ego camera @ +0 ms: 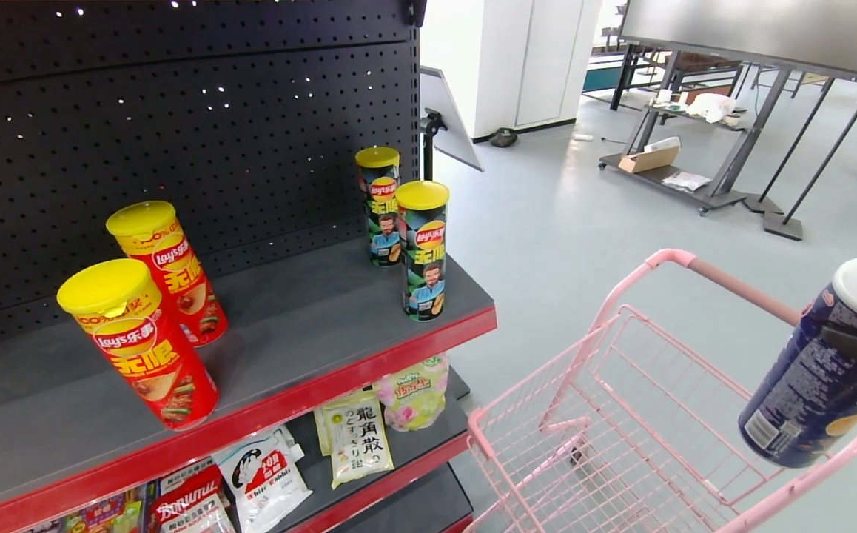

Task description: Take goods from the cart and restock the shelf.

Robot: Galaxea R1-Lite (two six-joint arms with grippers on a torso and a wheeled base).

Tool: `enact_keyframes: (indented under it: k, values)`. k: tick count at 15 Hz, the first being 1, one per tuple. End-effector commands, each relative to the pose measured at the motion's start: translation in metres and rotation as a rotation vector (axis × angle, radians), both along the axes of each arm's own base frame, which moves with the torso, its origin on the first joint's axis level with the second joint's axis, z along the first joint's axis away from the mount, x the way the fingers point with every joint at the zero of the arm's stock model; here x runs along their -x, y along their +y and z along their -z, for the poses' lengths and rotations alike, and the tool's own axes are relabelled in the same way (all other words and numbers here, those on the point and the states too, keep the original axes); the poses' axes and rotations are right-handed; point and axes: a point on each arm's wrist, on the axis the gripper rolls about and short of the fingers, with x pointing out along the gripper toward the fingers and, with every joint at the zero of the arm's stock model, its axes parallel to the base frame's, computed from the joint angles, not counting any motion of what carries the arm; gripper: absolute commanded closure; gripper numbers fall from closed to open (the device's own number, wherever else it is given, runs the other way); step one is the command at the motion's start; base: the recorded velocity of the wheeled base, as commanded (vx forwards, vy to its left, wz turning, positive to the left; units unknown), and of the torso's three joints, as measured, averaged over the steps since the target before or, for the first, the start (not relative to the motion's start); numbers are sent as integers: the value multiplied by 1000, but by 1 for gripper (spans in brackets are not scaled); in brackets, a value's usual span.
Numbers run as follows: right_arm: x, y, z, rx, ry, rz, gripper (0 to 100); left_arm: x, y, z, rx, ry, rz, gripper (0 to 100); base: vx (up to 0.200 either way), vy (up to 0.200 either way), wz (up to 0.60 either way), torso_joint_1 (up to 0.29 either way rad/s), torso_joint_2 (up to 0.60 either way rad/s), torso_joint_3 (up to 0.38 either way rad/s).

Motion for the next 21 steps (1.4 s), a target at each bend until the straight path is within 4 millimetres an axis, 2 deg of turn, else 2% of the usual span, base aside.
enact_keyframes:
  k: [1, 9, 14, 17, 21]
  values:
    - [0, 0, 4, 4, 12, -3, 100, 0, 0, 0, 0, 2, 0, 0, 0, 0, 0, 36, -61, -41]
    - [7, -2, 12, 6, 21, -1, 100, 0, 0, 0, -1, 0, 0, 0, 0, 0, 600, 8, -3, -4]
    - [24, -6, 24, 4, 13, 0, 100, 0, 0, 0, -3, 0, 0, 0, 0, 0, 0, 0, 0, 0]
    - [31, -7, 24, -3, -10, -1, 100, 0, 0, 0, -3, 0, 0, 0, 0, 200, 0, -1, 2, -2]
    - [31, -8, 24, -9, -10, 15, 100, 0, 0, 0, -3, 0, 0, 0, 0, 200, 0, 5, 5, 1]
